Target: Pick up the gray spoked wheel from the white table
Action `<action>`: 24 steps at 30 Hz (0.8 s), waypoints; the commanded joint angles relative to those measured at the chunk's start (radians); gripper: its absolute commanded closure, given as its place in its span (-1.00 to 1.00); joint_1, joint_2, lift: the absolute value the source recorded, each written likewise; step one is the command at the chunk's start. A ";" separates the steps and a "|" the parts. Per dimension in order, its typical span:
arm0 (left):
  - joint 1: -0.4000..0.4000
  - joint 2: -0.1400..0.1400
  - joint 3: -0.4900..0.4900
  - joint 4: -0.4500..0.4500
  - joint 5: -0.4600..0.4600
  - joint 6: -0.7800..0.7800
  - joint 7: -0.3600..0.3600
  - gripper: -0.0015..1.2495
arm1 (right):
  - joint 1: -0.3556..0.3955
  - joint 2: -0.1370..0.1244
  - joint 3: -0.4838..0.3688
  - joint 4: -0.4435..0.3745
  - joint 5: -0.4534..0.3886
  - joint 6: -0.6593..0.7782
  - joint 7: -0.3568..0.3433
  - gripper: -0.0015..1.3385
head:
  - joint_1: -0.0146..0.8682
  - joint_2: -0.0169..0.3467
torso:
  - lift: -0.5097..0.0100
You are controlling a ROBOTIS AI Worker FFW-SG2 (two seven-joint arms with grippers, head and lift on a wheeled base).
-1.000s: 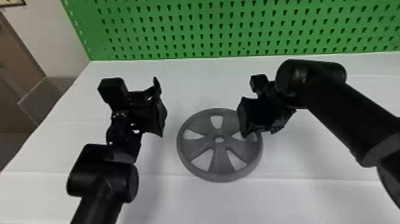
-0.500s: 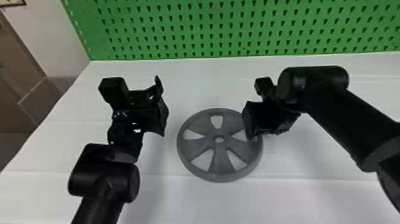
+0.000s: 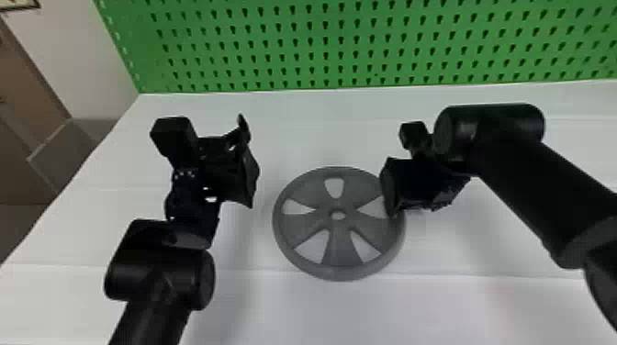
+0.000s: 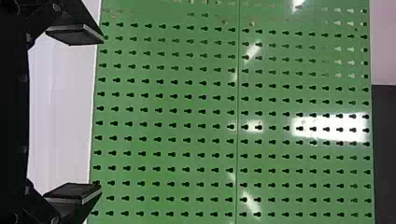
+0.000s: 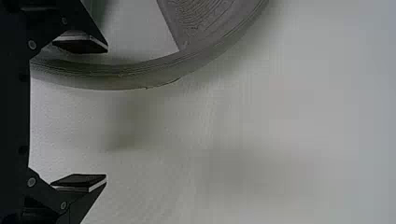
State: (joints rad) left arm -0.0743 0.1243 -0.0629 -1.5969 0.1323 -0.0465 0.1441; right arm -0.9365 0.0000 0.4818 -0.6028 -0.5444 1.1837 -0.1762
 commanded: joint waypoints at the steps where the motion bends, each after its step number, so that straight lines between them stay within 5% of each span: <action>1: 0.001 0.000 0.002 0.000 0.000 -0.001 0.000 -0.74 | 0.002 0.001 -0.008 0.000 0.003 0.002 0.000 -0.54 | 0.80 -0.05 | 0.65; 12: -0.002 0.000 0.000 0.000 -0.002 -0.001 0.000 -0.74 | 0.001 0.001 -0.011 -0.003 -0.008 0.005 0.000 -0.52 | 0.80 -0.05 | 0.65; 24: -0.004 0.000 0.000 0.000 -0.003 -0.001 0.000 -0.74 | -0.025 0.001 0.035 -0.005 -0.031 0.054 0.000 -0.16 | 0.80 -0.05 | 0.65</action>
State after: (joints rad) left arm -0.0773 0.1242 -0.0625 -1.5969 0.1292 -0.0476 0.1441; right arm -0.9501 0.0000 0.5003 -0.6073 -0.5710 1.2164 -0.1764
